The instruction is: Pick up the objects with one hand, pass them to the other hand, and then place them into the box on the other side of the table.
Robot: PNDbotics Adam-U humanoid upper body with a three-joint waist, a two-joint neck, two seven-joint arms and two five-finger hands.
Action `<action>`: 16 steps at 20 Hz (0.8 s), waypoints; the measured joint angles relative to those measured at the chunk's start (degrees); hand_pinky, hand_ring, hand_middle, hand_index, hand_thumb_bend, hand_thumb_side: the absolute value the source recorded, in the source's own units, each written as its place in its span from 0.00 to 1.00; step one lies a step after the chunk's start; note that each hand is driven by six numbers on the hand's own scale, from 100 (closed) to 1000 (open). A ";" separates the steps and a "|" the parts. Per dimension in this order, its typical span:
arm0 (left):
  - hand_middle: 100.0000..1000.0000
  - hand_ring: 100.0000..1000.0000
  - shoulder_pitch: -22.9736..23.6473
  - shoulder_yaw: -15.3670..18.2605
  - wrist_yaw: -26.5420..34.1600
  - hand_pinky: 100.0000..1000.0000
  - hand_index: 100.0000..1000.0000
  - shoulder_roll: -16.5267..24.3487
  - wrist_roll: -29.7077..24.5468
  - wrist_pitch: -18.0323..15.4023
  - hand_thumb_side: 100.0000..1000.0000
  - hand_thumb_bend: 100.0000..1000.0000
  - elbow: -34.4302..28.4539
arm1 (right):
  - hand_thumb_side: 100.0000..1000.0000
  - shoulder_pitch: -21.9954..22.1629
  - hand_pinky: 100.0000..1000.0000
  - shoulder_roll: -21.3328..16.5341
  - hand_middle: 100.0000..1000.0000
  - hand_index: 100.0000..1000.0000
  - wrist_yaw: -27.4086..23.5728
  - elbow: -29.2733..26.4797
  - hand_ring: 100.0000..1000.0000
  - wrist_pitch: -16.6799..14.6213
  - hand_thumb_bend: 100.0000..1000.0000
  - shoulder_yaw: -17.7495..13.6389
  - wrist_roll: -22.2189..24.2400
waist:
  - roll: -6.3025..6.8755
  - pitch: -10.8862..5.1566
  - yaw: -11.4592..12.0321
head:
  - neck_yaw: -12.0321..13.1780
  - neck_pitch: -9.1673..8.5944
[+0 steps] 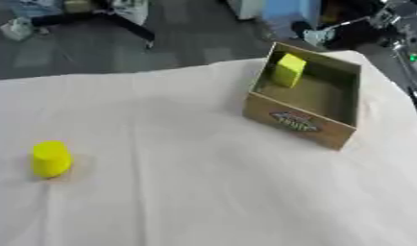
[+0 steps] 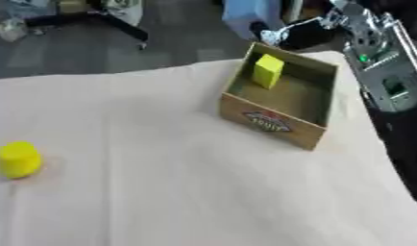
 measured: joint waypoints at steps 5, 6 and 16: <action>0.53 0.63 -0.01 -0.01 0.02 0.67 0.77 0.25 0.32 0.12 0.62 0.60 0.00 | 0.00 3.22 0.79 -0.62 0.35 0.54 2.12 2.60 0.42 -0.32 0.00 -1.47 -1.20 | 0.00 0.00 -0.02 | -1.07 -0.05; 0.53 0.63 -0.02 -0.01 0.02 0.67 0.77 0.25 0.41 0.14 0.62 0.60 0.01 | 0.00 3.68 0.79 -0.67 0.35 0.54 2.58 3.18 0.42 -0.44 0.00 -1.63 -1.45 | 0.00 0.00 -0.06 | -1.13 -0.06; 0.53 0.63 -0.45 -0.23 -0.04 0.67 0.77 0.25 0.71 0.02 0.63 0.60 0.41 | 0.00 5.89 0.79 -1.30 0.38 0.56 7.42 9.84 0.44 -2.33 0.01 -2.14 -2.61 | 0.40 0.00 -0.33 | -2.45 -0.26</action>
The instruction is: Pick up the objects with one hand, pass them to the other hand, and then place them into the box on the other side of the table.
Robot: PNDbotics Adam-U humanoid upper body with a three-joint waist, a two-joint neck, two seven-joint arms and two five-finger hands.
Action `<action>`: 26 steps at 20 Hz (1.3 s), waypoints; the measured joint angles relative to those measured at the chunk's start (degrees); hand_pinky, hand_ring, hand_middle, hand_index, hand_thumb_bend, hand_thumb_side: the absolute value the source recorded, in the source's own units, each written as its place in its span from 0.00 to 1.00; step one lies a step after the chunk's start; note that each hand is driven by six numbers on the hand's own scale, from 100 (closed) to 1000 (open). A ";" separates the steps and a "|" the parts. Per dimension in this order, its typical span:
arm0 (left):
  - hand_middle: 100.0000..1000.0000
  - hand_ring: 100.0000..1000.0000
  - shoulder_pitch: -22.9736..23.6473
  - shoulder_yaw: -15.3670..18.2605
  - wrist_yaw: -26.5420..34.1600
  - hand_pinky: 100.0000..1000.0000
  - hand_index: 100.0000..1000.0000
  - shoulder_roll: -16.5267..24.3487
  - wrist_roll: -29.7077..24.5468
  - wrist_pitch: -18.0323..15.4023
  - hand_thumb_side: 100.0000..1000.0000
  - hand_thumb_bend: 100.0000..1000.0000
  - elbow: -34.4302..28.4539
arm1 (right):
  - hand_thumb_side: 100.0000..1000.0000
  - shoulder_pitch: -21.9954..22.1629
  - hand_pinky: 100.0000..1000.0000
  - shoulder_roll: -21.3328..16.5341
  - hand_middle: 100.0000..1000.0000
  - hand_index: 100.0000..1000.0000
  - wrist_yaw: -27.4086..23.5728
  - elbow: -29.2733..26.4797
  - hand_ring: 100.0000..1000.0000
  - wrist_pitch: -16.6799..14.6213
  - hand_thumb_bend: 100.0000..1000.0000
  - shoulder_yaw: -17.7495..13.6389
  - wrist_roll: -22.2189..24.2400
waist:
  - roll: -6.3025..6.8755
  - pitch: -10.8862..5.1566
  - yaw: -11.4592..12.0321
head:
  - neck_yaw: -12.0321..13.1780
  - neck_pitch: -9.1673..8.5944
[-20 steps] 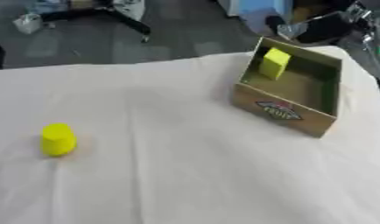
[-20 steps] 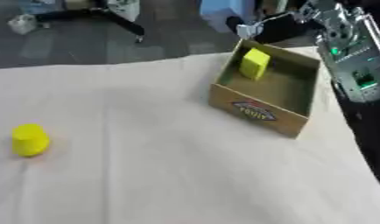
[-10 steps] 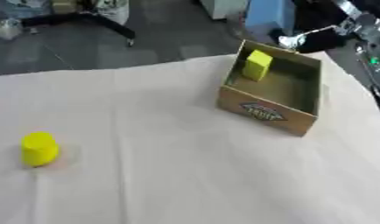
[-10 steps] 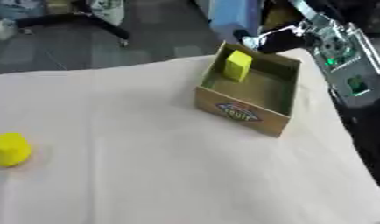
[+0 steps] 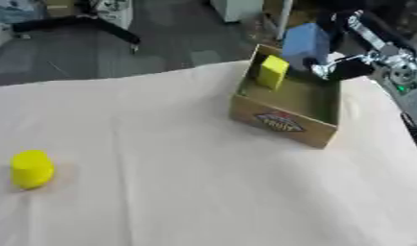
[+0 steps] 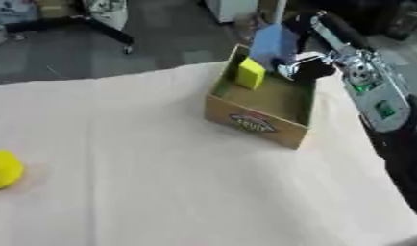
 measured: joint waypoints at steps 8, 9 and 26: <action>0.53 0.63 -0.01 0.00 -0.06 0.68 0.77 -0.01 0.09 -0.09 0.63 0.60 0.00 | 0.00 -0.29 0.79 -0.15 0.44 0.62 3.54 3.82 0.49 -2.41 0.07 1.49 0.46 | 0.00 0.00 0.25 | -1.63 0.23; 0.53 0.63 -0.01 0.00 -0.06 0.68 0.77 -0.01 0.10 -0.09 0.63 0.60 0.00 | 0.02 -0.63 0.79 -0.15 0.47 0.64 3.96 4.32 0.52 -2.74 0.09 1.74 0.60 | 0.00 0.00 0.36 | -1.63 0.24; 0.53 0.63 0.00 0.02 -0.02 0.68 0.77 -0.04 0.38 0.18 0.63 0.60 -0.01 | 0.10 -4.48 0.91 -0.16 0.87 0.91 12.21 10.58 0.86 -5.64 0.34 3.49 0.24 | 0.46 0.55 1.18 | -1.22 0.75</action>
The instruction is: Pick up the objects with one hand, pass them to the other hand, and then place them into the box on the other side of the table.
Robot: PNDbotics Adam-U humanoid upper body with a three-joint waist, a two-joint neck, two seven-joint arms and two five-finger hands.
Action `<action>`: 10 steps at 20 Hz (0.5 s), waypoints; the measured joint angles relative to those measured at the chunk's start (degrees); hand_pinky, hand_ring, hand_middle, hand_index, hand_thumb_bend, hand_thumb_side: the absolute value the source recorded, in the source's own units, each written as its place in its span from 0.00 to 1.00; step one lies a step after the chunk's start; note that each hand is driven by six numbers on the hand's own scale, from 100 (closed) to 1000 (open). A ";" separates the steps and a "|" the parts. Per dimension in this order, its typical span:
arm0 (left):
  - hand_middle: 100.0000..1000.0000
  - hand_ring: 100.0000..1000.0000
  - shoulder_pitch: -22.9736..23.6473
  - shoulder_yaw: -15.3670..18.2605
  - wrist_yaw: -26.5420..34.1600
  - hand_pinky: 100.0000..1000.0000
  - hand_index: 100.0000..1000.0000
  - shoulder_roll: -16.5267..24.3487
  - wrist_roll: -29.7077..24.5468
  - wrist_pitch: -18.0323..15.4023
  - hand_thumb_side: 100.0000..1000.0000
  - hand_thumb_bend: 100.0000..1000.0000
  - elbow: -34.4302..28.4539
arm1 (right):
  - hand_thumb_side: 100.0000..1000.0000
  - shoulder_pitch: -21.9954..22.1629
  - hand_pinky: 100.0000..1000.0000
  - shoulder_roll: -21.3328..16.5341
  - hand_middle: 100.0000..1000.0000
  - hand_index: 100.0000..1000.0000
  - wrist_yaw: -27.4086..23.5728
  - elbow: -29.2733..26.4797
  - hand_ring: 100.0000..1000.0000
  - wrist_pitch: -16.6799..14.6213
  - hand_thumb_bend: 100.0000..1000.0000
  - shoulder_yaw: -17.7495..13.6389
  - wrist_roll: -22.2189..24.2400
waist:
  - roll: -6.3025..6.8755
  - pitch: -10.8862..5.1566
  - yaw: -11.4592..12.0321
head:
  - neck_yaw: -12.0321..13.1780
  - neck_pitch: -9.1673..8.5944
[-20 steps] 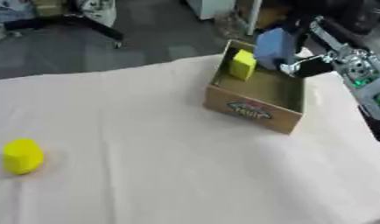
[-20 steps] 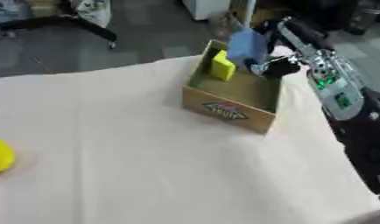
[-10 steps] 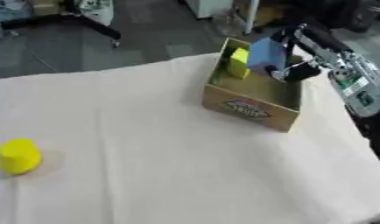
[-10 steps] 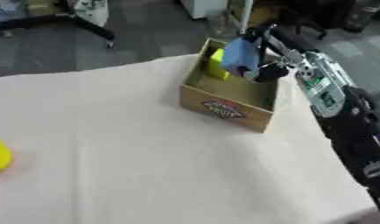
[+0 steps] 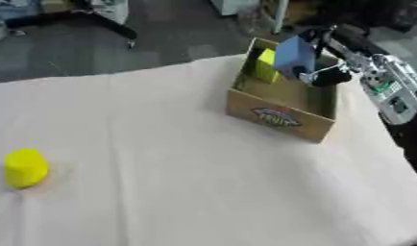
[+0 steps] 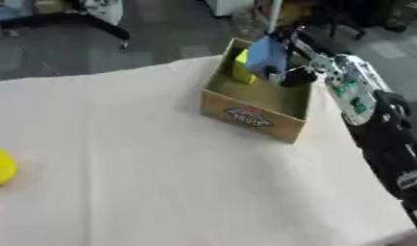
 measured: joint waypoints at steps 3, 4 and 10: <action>0.53 0.63 0.00 0.00 0.01 0.68 0.77 -0.02 0.04 0.04 0.64 0.60 0.00 | 0.11 -0.29 0.92 0.00 0.88 0.92 0.81 0.38 0.87 0.06 0.35 0.01 -0.39 | 0.05 0.18 0.03 | 0.07 0.01; 0.53 0.63 0.00 0.00 0.02 0.68 0.77 -0.03 0.05 0.05 0.63 0.60 0.00 | 0.10 -0.48 0.93 0.00 0.91 0.94 1.04 0.67 0.88 0.05 0.37 0.02 -0.42 | 0.12 0.24 0.08 | 0.07 0.01; 0.53 0.62 0.01 0.00 0.05 0.68 0.77 -0.06 0.26 0.25 0.63 0.59 0.00 | 0.00 -0.64 0.94 0.04 0.86 0.93 1.59 1.44 0.87 0.27 0.34 0.01 -0.70 | 0.28 0.30 0.25 | 0.11 0.01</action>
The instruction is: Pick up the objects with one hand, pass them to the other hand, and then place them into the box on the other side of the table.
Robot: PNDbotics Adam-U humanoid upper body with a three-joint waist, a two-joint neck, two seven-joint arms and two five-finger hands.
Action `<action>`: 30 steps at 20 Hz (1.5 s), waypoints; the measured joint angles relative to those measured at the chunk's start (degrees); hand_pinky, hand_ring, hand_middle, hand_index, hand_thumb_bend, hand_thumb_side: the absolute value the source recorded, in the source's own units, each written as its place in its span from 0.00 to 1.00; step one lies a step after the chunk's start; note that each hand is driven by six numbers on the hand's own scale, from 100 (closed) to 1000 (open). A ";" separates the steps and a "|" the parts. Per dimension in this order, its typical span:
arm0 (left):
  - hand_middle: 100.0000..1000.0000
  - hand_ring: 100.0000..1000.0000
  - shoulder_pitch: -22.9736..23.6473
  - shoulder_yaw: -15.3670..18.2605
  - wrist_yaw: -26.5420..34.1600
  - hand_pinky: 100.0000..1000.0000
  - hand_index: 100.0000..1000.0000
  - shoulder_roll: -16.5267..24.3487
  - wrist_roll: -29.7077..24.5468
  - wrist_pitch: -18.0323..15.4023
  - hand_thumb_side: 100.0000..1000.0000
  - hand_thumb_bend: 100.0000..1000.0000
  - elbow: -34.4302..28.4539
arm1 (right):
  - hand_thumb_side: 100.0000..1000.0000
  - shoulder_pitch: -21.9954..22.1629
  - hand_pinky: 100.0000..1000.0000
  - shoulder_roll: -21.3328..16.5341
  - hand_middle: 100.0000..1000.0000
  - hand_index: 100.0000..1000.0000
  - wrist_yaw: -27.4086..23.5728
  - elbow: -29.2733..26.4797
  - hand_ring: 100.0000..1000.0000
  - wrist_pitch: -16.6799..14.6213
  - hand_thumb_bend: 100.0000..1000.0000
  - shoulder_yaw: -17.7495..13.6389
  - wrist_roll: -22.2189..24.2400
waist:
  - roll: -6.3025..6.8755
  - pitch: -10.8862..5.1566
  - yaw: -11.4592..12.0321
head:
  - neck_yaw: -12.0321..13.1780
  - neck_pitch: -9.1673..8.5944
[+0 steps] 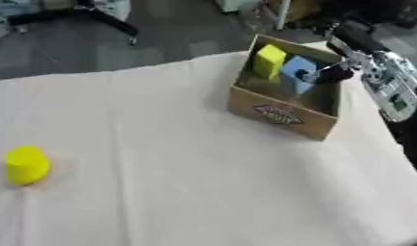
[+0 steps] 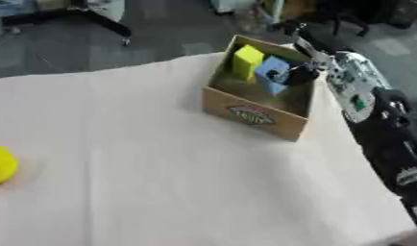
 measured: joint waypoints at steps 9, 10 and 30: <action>0.55 0.65 -0.09 0.15 0.01 0.70 0.77 0.21 0.03 0.45 0.63 0.61 -0.03 | 0.23 0.94 0.96 0.01 0.80 0.89 -11.06 -6.10 0.75 2.54 0.00 -1.32 -3.12 | 0.18 0.00 -0.04 | 1.87 0.59; 0.55 0.65 -0.36 0.23 0.06 0.70 0.78 0.63 -0.22 0.73 0.64 0.61 -0.04 | 0.30 1.43 0.97 0.01 0.80 0.89 -14.01 -7.78 0.75 2.95 0.00 -1.61 -3.76 | 0.31 0.00 -0.06 | 2.32 0.81; 0.63 0.70 -10.83 -5.73 13.15 0.77 0.80 26.53 -41.96 14.51 0.70 0.64 -4.76 | 0.35 5.32 0.97 -2.66 0.76 0.86 -36.18 -26.33 0.73 7.48 0.00 -2.67 -4.98 | 2.18 -0.07 0.08 | 10.37 2.64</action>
